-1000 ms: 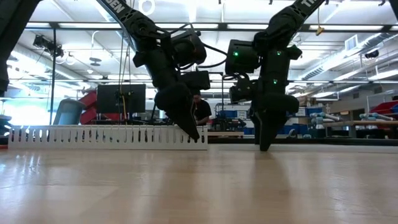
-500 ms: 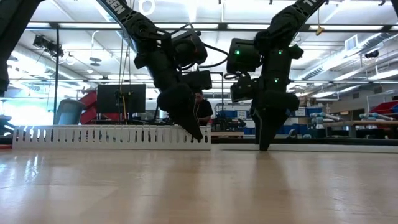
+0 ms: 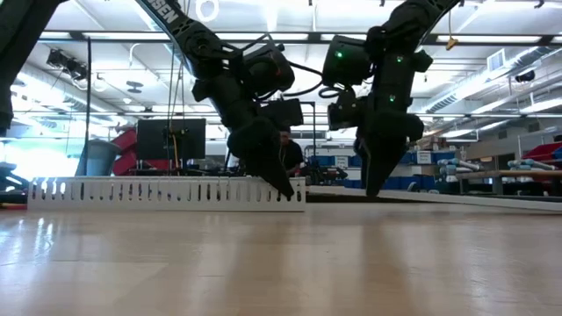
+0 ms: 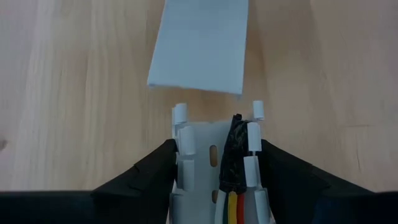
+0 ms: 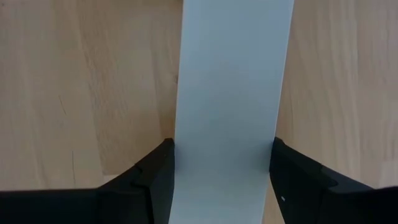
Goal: Ziptie cables
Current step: Close the white cable duct
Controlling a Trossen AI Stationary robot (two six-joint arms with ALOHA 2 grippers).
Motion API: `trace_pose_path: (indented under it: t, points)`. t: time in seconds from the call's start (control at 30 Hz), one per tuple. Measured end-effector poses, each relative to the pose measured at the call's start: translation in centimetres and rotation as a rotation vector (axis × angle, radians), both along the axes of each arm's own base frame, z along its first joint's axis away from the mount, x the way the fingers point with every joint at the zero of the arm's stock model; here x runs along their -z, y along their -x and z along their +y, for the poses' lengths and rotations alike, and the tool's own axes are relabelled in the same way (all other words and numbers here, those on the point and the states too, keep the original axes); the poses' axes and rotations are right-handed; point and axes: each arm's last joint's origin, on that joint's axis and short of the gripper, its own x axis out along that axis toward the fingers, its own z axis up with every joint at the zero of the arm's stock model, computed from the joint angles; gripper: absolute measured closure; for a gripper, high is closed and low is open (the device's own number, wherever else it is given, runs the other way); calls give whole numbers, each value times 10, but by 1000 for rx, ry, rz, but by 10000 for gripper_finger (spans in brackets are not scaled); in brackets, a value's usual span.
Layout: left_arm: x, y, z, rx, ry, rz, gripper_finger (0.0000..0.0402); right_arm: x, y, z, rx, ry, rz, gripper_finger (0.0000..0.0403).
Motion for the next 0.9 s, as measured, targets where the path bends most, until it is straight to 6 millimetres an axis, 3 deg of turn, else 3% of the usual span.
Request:
trace_pose_path:
  t: [0.9]
  points:
    - [-1,-2,-2,25,29,-28,183,-18,-8,5,-76,-17,-141,192]
